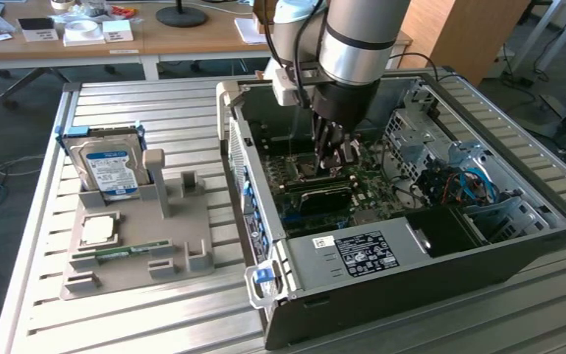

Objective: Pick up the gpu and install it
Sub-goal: 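Press down on the gpu until it lock into place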

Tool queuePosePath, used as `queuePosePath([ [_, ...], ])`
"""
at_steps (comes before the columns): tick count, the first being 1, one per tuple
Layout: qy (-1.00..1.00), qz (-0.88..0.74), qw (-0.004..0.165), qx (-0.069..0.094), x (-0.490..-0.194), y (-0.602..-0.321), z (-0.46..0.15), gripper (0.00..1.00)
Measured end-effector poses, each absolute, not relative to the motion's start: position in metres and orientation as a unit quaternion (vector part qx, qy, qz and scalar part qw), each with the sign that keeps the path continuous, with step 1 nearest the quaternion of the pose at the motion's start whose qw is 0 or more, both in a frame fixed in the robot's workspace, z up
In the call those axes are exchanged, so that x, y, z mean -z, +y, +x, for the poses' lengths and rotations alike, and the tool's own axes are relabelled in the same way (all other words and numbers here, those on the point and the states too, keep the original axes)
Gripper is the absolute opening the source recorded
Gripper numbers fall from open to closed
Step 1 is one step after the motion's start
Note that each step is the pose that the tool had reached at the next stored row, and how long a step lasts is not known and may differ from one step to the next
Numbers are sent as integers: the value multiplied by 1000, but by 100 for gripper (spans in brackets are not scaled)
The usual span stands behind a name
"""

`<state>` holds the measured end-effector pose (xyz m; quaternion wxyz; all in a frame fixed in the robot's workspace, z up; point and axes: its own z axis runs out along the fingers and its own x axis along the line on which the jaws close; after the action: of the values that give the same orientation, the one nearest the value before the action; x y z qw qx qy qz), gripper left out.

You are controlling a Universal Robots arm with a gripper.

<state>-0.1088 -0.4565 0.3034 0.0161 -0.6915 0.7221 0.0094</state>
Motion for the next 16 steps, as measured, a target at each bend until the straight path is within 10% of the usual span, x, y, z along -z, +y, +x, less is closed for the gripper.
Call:
queuePosePath([
  [16,722,-692,16,-9,-300,-457,-109,11],
])
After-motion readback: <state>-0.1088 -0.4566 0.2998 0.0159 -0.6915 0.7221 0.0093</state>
